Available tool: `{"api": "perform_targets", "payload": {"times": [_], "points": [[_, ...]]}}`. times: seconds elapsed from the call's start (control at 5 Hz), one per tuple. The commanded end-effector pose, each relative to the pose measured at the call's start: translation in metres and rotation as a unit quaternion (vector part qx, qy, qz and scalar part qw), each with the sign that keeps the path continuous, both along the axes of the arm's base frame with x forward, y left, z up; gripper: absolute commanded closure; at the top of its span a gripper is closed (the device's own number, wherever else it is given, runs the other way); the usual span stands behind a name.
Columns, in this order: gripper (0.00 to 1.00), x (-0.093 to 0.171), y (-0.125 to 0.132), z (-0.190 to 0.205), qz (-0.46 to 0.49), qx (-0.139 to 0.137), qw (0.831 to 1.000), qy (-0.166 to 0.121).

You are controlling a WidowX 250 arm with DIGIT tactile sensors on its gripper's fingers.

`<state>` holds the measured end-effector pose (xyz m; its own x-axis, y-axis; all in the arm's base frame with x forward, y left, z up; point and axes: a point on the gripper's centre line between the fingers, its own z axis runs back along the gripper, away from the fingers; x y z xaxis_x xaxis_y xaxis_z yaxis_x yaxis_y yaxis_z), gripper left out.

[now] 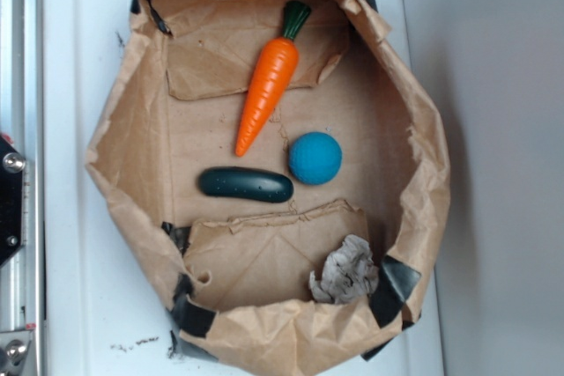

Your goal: Grab the carrot.

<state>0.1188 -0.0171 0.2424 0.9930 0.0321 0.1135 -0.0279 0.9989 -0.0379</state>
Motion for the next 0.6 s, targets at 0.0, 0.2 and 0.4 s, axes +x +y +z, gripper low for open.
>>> {"api": "perform_targets", "payload": {"times": [0.0,0.2,0.4], "points": [[0.00,0.000,0.000,0.000,0.000,0.000,1.000,0.000],[0.00,0.040,-0.019,0.018,0.050,-0.036,0.998,-0.012],[0.00,0.072,-0.026,0.013,0.085,-0.033,0.996,-0.005]]}}
